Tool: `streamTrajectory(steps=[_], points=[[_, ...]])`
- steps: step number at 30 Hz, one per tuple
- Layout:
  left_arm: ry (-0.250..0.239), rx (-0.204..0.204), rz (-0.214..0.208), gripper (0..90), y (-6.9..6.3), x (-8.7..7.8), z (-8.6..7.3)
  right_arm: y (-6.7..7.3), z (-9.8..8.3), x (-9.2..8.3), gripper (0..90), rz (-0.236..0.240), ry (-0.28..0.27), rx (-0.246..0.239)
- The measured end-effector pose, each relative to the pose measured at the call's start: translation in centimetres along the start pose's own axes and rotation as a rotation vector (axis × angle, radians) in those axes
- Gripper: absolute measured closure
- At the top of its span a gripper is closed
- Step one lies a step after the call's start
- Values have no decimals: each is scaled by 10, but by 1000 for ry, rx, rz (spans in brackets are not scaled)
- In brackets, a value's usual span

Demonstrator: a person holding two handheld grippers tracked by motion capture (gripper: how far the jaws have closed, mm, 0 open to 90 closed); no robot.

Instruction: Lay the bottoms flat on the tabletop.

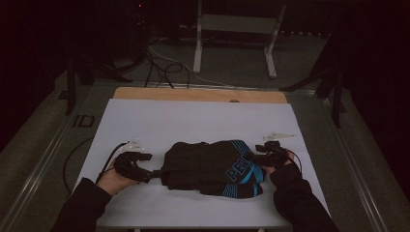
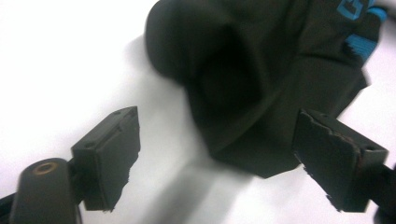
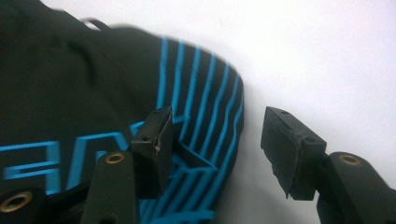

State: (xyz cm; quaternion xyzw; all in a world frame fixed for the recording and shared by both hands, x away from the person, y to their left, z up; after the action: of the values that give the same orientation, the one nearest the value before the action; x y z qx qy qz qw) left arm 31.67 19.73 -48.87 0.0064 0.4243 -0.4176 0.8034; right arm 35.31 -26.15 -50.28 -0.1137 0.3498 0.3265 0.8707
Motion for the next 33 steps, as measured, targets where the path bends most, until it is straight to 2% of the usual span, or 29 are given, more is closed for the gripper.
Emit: streamTrajectory(steps=[1,4,6,8,9,10,11,12,13,16,18,19,21,26,29,30,33], points=[[5,-3,-4,236,1,2,-1,1,-4,8,426,4,40,-10],[11,-5,-15,239,3,5,-2,4,-6,13,436,5,58,-18],[10,-3,-11,239,3,6,-2,8,-7,16,487,-14,86,-36],[2,-5,-7,239,3,5,-2,13,-7,20,530,-10,114,-65],[0,-3,-11,239,3,5,-2,16,-8,21,575,-31,114,-86],[-3,-3,-13,239,2,4,-1,18,-7,21,648,-31,116,-103],[-4,-1,-11,239,2,4,-1,19,-7,21,735,-22,116,-111],[-6,-1,-14,239,2,4,0,21,-6,20,836,-39,117,-130],[-6,3,-12,239,2,4,0,22,-5,19,874,-45,114,-148],[-17,2,-14,239,1,3,3,23,-2,14,893,-67,89,-174],[-19,2,-13,239,1,3,5,17,2,-1,895,-98,38,-165],[-19,6,-11,239,1,3,6,17,2,-1,895,-98,38,-165],[-15,11,-11,239,1,5,8,10,5,-13,896,-123,9,-157],[-17,22,-14,257,-2,9,14,-9,6,-42,896,-209,-40,-131],[-21,22,-24,267,-3,11,17,-23,0,-53,896,-225,-46,-91],[-18,27,-24,295,-3,12,18,-29,-6,-53,895,-224,-31,-71],[-12,20,-15,320,-2,16,22,-32,-12,-49,895,-221,-13,-55]])
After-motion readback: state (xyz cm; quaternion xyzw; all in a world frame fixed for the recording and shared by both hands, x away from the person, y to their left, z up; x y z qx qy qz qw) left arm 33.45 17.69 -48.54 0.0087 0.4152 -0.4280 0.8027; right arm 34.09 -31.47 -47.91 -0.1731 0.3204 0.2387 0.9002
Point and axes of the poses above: each handheld gripper's, and its own axes: x roughly forward along the jaws, z roughly out of its top, y roughly to its left, the point moved 1 cm from there along x, roughly forward along the jaws, and after that the axes turned 9 degrees about -x, right-handed, at the moved point
